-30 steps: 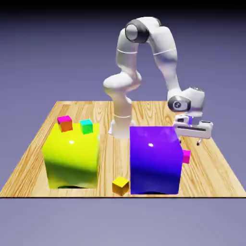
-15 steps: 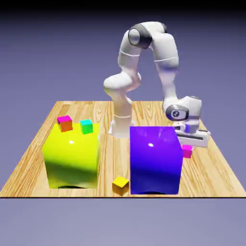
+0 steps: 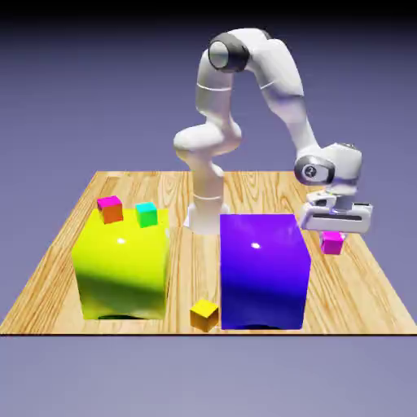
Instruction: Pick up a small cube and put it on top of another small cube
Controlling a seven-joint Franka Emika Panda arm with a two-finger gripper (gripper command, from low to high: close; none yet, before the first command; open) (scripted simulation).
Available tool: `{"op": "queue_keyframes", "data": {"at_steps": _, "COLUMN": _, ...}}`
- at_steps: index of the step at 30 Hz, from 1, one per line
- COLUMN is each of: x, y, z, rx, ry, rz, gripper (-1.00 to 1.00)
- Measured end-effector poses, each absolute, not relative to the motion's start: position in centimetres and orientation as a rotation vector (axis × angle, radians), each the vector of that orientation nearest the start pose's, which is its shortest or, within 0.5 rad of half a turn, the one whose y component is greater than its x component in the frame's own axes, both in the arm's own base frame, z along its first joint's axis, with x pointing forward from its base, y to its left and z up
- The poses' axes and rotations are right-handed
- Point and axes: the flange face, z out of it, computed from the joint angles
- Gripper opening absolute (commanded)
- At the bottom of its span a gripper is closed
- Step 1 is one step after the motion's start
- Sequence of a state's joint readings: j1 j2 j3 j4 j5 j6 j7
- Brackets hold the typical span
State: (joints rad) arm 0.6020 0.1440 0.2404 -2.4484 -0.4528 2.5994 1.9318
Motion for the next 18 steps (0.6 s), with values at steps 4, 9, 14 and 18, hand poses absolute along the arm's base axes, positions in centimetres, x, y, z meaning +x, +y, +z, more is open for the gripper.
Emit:
{"op": "queue_keyframes", "data": {"at_steps": 4, "x": 35.3, "y": 35.2, "z": 27.7, "rx": -2.996, "ry": 1.014, "rz": -0.340, "gripper": -1.00}}
{"op": "queue_keyframes", "data": {"at_steps": 9, "x": 40.1, "y": 31.2, "z": 32.4, "rx": -3.041, "ry": 0.965, "rz": -0.362, "gripper": -1.00}}
{"op": "queue_keyframes", "data": {"at_steps": 14, "x": 44.3, "y": 23.0, "z": 37.0, "rx": -3.032, "ry": 1.078, "rz": -0.369, "gripper": -1.00}}
{"op": "queue_keyframes", "data": {"at_steps": 18, "x": 45.2, "y": 12.3, "z": 40.0, "rx": -2.912, "ry": 1.385, "rz": -0.361, "gripper": -1.00}}
